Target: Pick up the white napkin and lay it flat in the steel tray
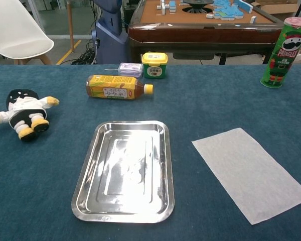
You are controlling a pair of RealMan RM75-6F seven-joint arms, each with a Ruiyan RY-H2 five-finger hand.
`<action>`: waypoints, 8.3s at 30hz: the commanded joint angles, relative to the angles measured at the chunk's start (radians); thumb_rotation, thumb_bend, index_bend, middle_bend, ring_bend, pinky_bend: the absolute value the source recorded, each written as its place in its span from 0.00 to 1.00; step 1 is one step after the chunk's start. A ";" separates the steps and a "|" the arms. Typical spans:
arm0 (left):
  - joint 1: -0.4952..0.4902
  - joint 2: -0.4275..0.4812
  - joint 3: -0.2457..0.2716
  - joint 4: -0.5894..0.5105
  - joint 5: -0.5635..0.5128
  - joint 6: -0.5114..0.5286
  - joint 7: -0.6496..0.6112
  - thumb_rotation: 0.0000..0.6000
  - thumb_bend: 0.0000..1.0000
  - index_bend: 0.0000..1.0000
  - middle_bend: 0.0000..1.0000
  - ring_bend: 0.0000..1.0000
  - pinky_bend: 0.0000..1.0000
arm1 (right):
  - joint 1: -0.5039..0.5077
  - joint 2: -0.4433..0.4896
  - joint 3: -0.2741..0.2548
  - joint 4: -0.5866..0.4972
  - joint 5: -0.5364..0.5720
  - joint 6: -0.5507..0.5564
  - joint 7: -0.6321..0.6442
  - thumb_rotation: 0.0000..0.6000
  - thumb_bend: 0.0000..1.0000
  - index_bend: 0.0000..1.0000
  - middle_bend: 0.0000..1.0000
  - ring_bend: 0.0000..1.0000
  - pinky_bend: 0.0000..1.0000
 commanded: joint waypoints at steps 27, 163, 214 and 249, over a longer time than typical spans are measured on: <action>0.003 0.010 -0.001 -0.014 0.006 0.005 -0.009 1.00 0.07 0.48 0.44 0.36 0.58 | 0.045 -0.093 -0.051 0.014 0.004 -0.136 -0.115 1.00 0.00 0.60 1.00 1.00 1.00; 0.006 0.031 0.002 -0.036 0.007 -0.006 -0.038 1.00 0.07 0.48 0.44 0.36 0.58 | 0.154 -0.343 -0.011 0.160 0.151 -0.232 -0.162 1.00 0.46 0.53 1.00 1.00 1.00; 0.009 0.041 0.007 -0.048 0.023 0.004 -0.043 1.00 0.07 0.48 0.44 0.36 0.58 | 0.158 -0.400 0.227 0.014 0.259 -0.005 -0.252 1.00 0.54 0.60 1.00 1.00 1.00; 0.013 0.061 0.004 -0.052 0.018 0.006 -0.068 1.00 0.07 0.48 0.44 0.36 0.58 | 0.349 -0.598 0.318 -0.066 0.286 -0.042 -0.482 1.00 0.55 0.62 1.00 1.00 1.00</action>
